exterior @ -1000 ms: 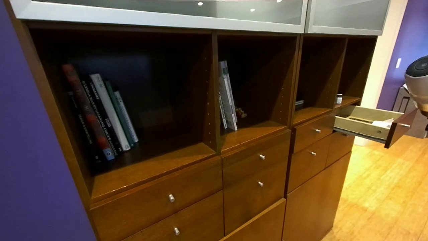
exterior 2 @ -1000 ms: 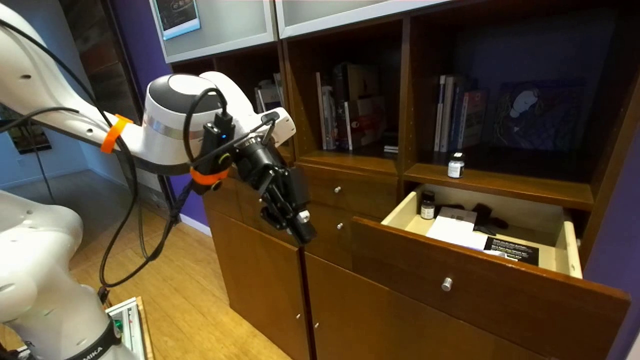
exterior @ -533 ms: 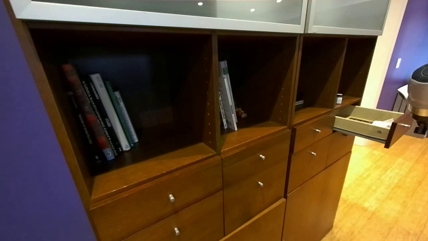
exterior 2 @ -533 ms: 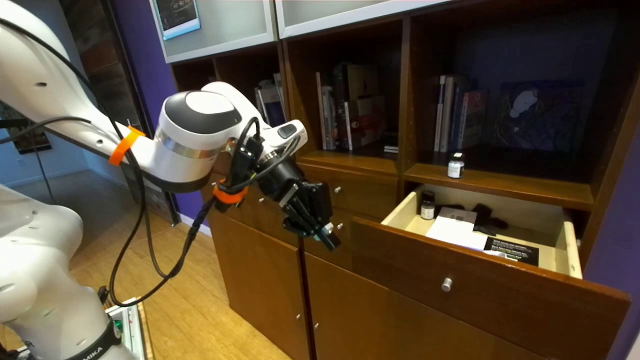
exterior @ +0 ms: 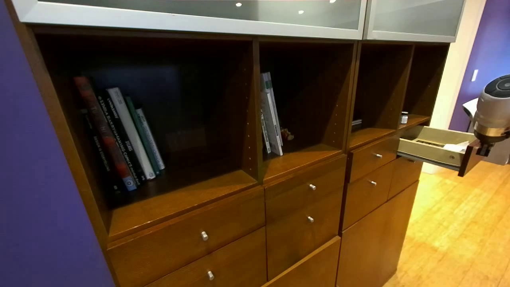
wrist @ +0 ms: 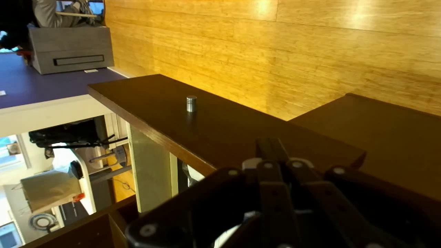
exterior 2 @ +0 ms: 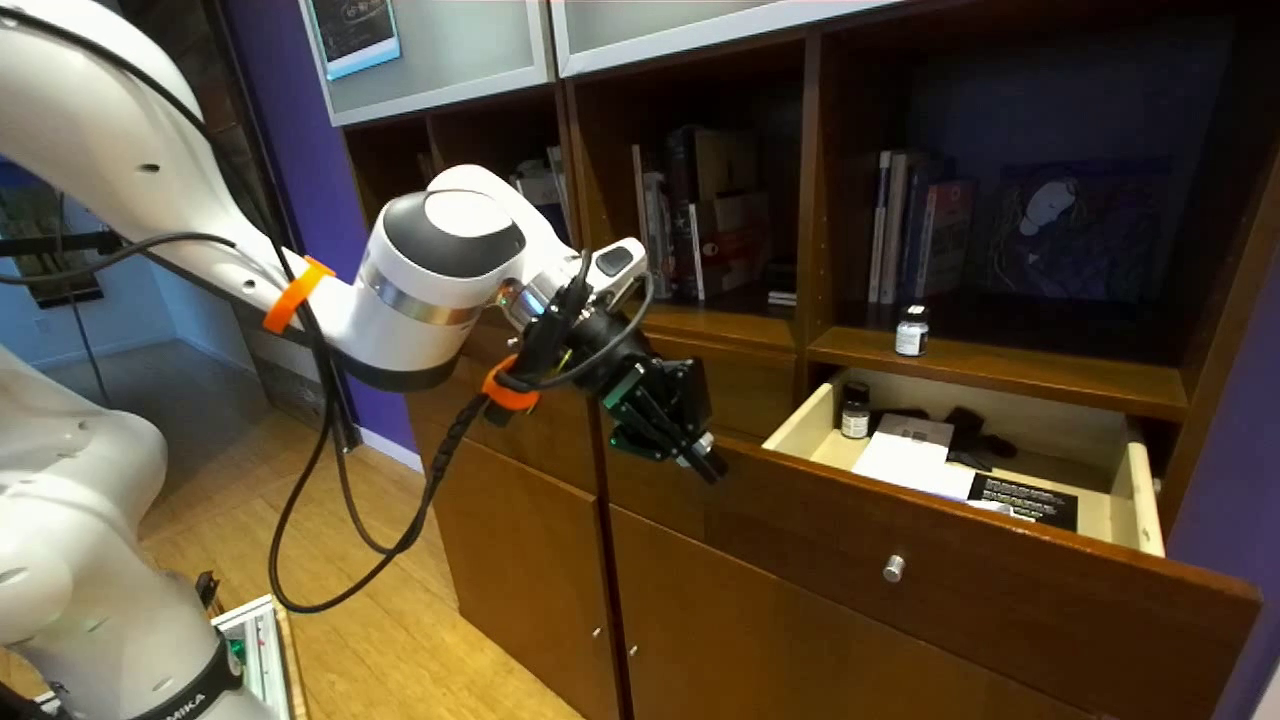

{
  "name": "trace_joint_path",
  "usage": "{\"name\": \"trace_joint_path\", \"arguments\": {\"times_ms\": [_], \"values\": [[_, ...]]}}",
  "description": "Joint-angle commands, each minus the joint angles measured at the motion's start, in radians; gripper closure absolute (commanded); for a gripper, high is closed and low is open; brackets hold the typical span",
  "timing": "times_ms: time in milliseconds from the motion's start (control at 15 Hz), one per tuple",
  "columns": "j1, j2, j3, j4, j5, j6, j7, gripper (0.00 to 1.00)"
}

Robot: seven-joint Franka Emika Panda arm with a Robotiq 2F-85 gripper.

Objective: Close the drawer

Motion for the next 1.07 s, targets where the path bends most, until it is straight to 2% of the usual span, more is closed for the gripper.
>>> {"name": "trace_joint_path", "arguments": {"times_ms": [0,133,200,733,1000], "values": [[-0.014,0.074,-0.007,0.057,0.0,0.09,0.009,1.0],[-0.015,0.103,-0.008,0.073,0.012,0.119,0.002,1.0],[-0.017,0.06,0.009,0.041,0.01,0.073,-0.004,0.99],[-0.018,0.093,0.007,0.061,0.011,0.095,-0.004,1.0],[-0.015,0.136,0.006,0.103,-0.004,0.155,0.018,1.0]]}}
